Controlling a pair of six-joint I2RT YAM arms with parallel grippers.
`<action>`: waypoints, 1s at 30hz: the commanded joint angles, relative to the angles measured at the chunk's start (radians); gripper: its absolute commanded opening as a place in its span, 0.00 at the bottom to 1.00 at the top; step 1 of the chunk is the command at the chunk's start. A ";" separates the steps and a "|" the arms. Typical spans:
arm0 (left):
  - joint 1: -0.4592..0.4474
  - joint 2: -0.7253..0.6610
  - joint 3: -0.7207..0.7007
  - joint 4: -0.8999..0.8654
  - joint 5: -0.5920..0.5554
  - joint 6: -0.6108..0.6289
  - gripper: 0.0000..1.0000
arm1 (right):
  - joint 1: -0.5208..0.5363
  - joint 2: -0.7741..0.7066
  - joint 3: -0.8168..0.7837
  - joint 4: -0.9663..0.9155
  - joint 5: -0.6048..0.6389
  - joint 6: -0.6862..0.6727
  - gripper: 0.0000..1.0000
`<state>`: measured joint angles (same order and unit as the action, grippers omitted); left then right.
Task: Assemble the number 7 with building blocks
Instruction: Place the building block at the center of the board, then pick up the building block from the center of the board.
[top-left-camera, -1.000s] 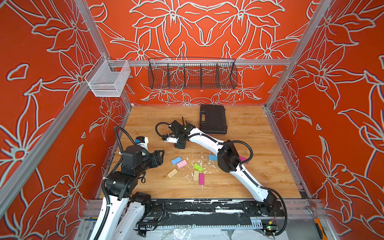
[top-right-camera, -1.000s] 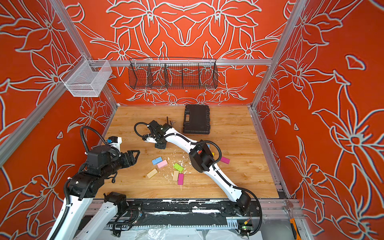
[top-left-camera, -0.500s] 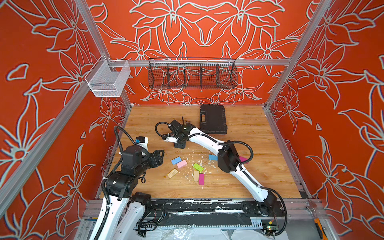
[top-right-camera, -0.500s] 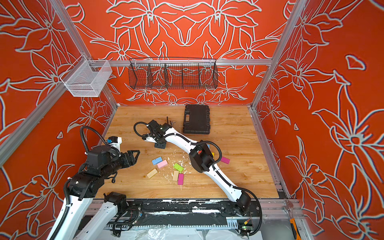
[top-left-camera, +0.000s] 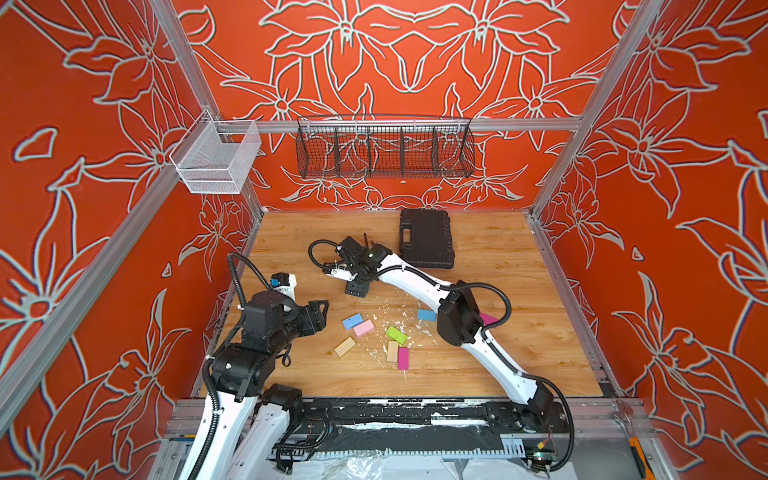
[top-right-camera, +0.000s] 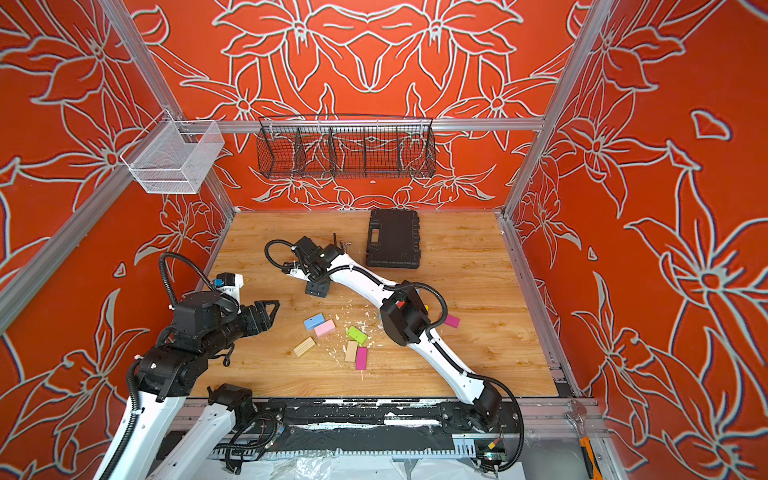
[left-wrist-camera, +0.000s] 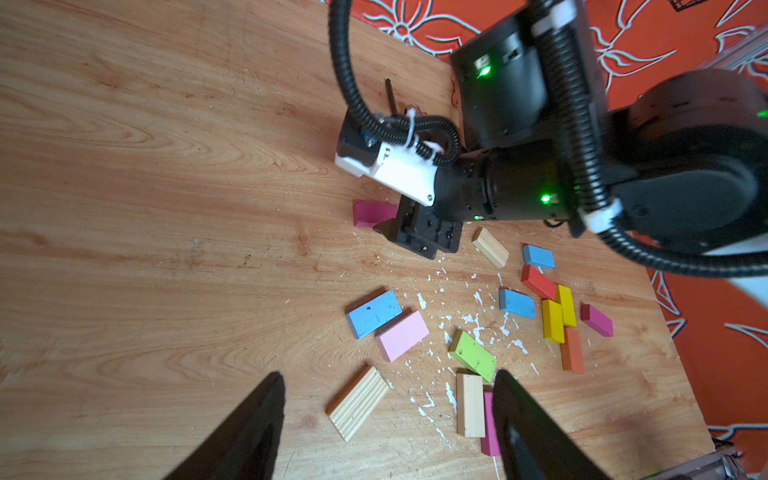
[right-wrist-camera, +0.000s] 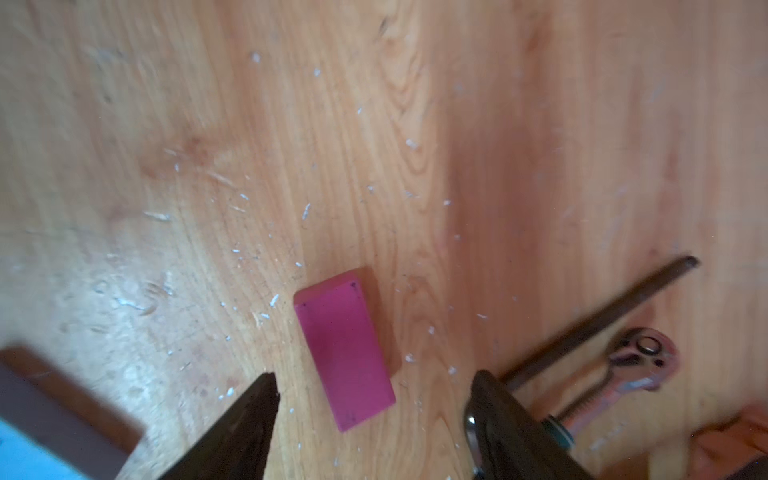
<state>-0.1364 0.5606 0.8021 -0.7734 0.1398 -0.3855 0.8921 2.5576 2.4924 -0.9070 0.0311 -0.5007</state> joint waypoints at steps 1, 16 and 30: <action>0.006 -0.003 -0.001 0.002 0.000 0.004 0.76 | 0.003 -0.159 -0.023 0.027 0.040 0.102 0.76; -0.016 0.294 0.054 -0.044 0.188 -0.010 0.78 | -0.151 -0.744 -0.868 0.223 -0.191 0.358 0.70; -0.107 0.730 0.156 0.069 0.168 -0.059 0.80 | -0.284 -0.615 -0.951 0.158 -0.160 0.333 0.66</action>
<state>-0.2440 1.2423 0.9161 -0.7483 0.2825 -0.4278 0.6041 1.8759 1.5047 -0.7170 -0.1596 -0.1535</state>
